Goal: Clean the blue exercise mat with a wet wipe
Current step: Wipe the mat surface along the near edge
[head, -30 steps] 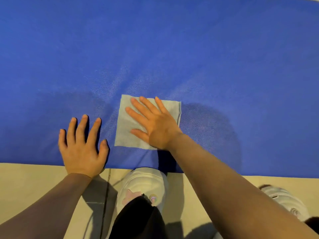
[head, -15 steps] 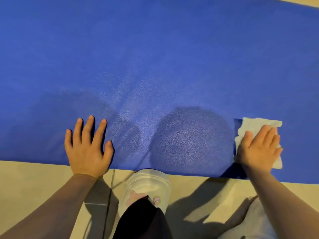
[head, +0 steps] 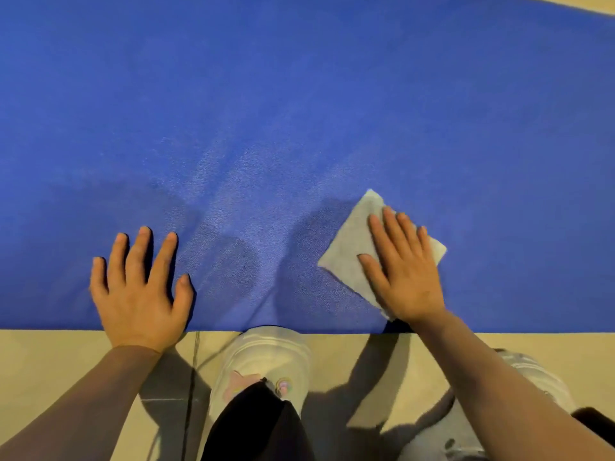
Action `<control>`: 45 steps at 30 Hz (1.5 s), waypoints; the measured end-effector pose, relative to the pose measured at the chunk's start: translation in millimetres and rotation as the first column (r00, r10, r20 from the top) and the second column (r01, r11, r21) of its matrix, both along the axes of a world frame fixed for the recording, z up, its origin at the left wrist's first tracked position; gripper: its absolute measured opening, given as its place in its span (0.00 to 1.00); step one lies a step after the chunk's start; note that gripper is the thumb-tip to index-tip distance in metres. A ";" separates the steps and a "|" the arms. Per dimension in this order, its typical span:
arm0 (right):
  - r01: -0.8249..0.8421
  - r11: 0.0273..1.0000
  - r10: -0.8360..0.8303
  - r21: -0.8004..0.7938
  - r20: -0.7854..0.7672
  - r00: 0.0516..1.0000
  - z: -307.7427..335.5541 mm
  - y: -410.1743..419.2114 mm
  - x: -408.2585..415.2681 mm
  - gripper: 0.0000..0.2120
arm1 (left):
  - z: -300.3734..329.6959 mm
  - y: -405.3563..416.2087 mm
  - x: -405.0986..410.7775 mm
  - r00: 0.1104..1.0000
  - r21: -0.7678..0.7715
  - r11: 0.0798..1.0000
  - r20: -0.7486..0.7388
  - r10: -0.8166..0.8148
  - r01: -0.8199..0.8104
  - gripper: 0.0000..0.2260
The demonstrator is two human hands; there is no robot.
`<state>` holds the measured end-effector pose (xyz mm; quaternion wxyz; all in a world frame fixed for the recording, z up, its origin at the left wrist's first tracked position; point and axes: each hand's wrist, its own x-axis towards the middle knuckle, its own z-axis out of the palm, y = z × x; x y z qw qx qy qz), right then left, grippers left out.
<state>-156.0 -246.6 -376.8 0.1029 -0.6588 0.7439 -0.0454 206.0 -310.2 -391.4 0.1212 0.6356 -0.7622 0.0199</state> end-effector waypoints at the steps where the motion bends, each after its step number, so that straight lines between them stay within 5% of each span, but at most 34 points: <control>1: 0.125 0.992 -0.125 0.027 -0.029 0.992 2.9 15.0 -30.9 0.32 | -0.8 0.8 0.0 1.000 -0.015 1.000 0.004 -0.001 0.001 0.25; 5: 0.587 0.804 -0.578 0.097 -0.101 0.810 13.0 65.4 -82.9 0.36 | -3.0 0.6 1.3 1.000 -0.047 0.999 0.015 -0.014 0.014 0.24; 8: 0.683 0.728 -0.675 0.060 -0.107 0.730 6.8 54.0 -39.9 0.34 | -2.5 -0.3 0.6 1.000 -0.038 0.999 0.007 -0.007 0.007 0.24; 14: 0.321 0.946 -0.319 0.036 -0.051 0.946 4.3 13.5 97.6 0.34 | 0.8 -0.6 -1.1 1.000 0.003 1.000 -0.005 0.008 -0.008 0.25; 20: 0.016 0.999 -0.017 0.032 0.029 0.999 3.6 6.3 63.1 0.32 | 1.1 -0.1 -0.8 1.000 0.020 1.000 0.008 0.017 -0.017 0.26; 23: 0.274 0.961 -0.274 0.027 -0.001 0.962 1.9 14.8 3.7 0.35 | 0.5 -0.5 -0.7 1.000 0.015 1.000 0.014 0.010 -0.011 0.26; 26: 0.617 0.783 -0.615 0.081 -0.048 0.787 8.9 46.5 -31.8 0.40 | -2.1 0.4 -0.1 1.000 -0.001 1.000 0.009 0.006 -0.006 0.25; 32: 0.837 0.535 -0.842 0.120 -0.007 0.539 10.6 53.1 26.9 0.43 | -4.6 0.3 0.7 1.000 -0.035 0.999 0.003 0.001 -0.001 0.25; 34: 0.719 0.688 -0.723 0.099 0.004 0.691 8.7 38.3 69.8 0.38 | -4.4 -0.6 0.6 1.000 -0.039 0.999 0.005 0.001 -0.001 0.25; 37: 0.276 0.961 -0.277 0.037 0.042 0.960 3.8 14.9 127.3 0.31 | -4.1 -1.0 1.5 1.000 -0.026 1.000 0.012 0.002 -0.002 0.25; 41: -0.142 0.990 0.138 -0.005 0.252 0.958 8.1 -43.6 156.3 0.30 | -3.7 -1.1 0.5 1.000 -0.017 1.000 0.018 0.003 -0.002 0.25; 45: -0.218 0.971 0.232 -0.100 0.163 0.959 -2.7 -75.3 130.2 0.28 | -3.6 -2.2 3.4 0.999 -0.003 1.000 0.035 -0.006 0.006 0.25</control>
